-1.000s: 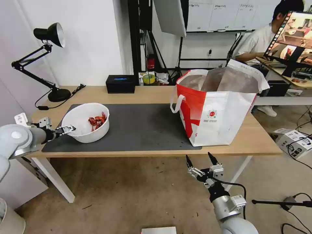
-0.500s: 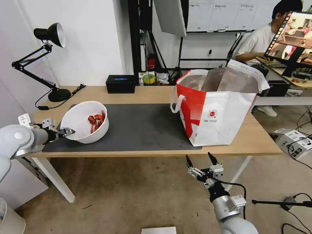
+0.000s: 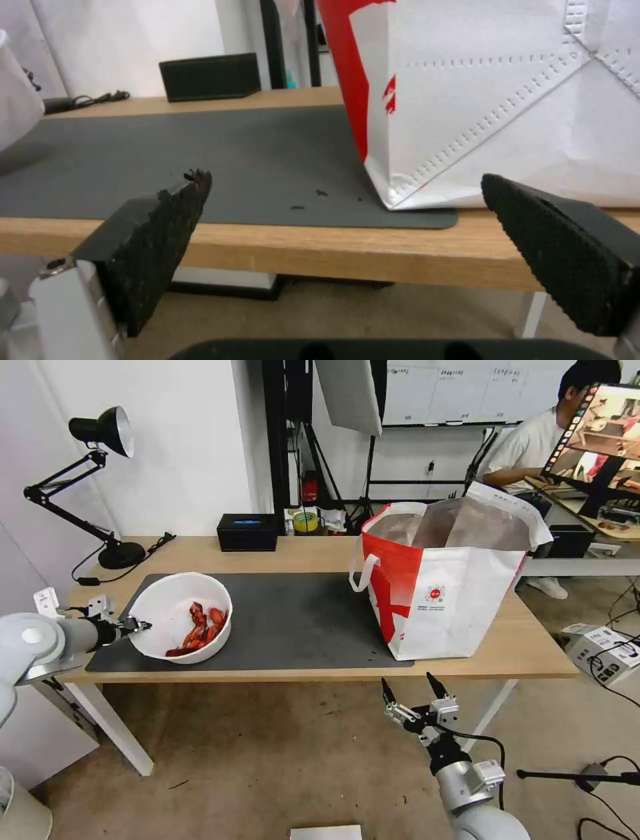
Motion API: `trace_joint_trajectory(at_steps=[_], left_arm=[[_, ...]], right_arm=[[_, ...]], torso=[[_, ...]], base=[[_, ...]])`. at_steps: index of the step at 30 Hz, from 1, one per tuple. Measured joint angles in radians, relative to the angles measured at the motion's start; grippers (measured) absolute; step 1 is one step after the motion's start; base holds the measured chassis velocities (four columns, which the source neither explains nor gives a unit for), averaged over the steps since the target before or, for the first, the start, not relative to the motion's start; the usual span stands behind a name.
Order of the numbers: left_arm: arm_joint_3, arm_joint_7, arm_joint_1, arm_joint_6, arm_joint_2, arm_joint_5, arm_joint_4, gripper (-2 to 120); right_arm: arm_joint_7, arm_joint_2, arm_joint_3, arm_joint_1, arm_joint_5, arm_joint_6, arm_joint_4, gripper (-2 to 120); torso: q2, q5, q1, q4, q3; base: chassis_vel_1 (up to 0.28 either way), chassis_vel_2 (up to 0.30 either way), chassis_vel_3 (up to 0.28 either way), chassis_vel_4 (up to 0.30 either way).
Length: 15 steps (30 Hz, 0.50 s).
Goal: Pick up the trash from the table and place it into the takeout bag.
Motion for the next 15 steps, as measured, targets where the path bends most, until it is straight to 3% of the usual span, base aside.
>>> trace_joint_trajectory(at_steps=[6,7,15], left_arm=[[-0.013,0.015,-0.003,0.000,0.001,0.009,-0.034,0],[0.010,0.060,-0.037,-0.004,0.003,0.039,-0.063,0],[0.123,0.058,-0.189,-0.012,-0.016,0.037,-0.125,0]], right_arm=[[0.000,0.000,0.000,0.000,0.000,0.000,0.000,100],[0.000,0.000,0.000,0.000,0.000,0.000,0.000,100],[0.000,0.000,0.000,0.000,0.000,0.000,0.000,100]], torso=[[0.000,0.0000,0.000,0.0000,0.000],[0.000,0.0001,0.000,0.0000,0.000],[0.000,0.0002,0.000,0.0000,0.000]], base=[[0.000,0.000,0.000,0.000],[0.000,0.000,0.000,0.000],[0.000,0.000,0.000,0.000]])
